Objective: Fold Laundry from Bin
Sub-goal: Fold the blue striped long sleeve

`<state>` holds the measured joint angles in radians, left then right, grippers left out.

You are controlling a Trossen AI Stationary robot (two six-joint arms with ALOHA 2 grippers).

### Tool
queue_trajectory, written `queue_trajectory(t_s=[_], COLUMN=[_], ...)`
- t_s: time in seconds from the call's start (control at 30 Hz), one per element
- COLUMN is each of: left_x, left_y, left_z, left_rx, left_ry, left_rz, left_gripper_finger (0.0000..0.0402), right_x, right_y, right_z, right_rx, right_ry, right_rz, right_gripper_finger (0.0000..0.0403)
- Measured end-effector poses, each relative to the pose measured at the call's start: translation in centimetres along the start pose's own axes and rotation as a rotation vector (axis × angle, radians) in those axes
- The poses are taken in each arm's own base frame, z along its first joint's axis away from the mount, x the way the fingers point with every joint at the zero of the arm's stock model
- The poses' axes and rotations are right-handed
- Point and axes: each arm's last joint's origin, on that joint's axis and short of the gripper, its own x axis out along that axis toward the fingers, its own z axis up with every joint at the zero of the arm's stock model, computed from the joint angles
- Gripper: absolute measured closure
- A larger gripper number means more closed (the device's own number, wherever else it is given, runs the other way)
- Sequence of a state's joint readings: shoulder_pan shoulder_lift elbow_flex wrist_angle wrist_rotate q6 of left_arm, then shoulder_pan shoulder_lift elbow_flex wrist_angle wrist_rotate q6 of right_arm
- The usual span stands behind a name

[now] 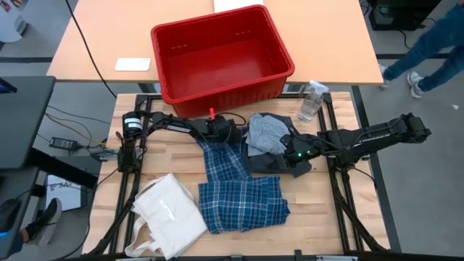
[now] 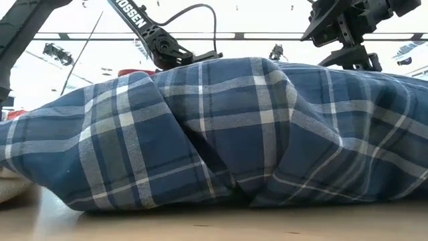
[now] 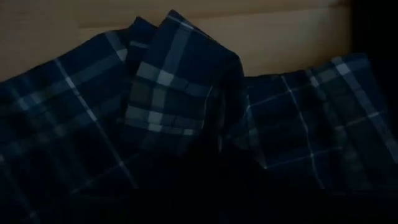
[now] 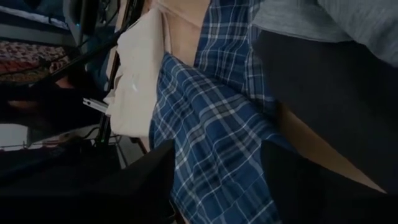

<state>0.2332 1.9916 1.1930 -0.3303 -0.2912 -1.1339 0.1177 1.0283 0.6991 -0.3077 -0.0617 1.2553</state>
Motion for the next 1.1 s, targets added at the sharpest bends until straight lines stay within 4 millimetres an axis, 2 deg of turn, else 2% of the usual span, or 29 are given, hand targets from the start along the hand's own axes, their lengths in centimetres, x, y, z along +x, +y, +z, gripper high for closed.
queue_trajectory(t_s=[0.2,0.43,0.6,0.73,0.83,1.0,1.1], left_x=[-2.3,-6.1,-10.6,-15.2,-18.6,-24.6,-27.4], left_y=[0.1,-0.5,-0.9,-1.2,-1.4,-1.6,-2.0], left_z=[0.6,1.3,1.5,1.1,-0.1,-2.7,-4.9], left_rx=[0.0,0.028,0.028,0.034,0.078,0.285,0.413], left_ry=[-0.01,-0.073,-0.134,-0.162,-0.167,-0.185,-0.185], left_rz=[-0.007,-0.071,-0.165,-0.295,-0.404,-0.663,-0.84], left_gripper_finger=[0.0399,0.04,0.0401,0.0401,0.0401,0.0401,0.0401], right_x=[0.0,0.0,0.0,0.0,0.0,-0.1,-0.1], right_y=[0.1,0.8,1.2,1.3,1.4,1.7,2.1], right_z=[-0.3,-1.0,-1.3,-1.4,-1.4,-1.4,-1.4], right_rx=[-0.015,-0.038,-0.047,-0.055,-0.061,-0.093,-0.13], right_ry=[-0.026,-0.095,-0.114,-0.113,-0.113,-0.109,-0.082], right_rz=[-0.008,0.025,0.047,0.061,0.068,0.097,0.149], right_gripper_finger=[0.0198,0.0238,0.0268,0.0291,0.0307,0.0329,0.034])
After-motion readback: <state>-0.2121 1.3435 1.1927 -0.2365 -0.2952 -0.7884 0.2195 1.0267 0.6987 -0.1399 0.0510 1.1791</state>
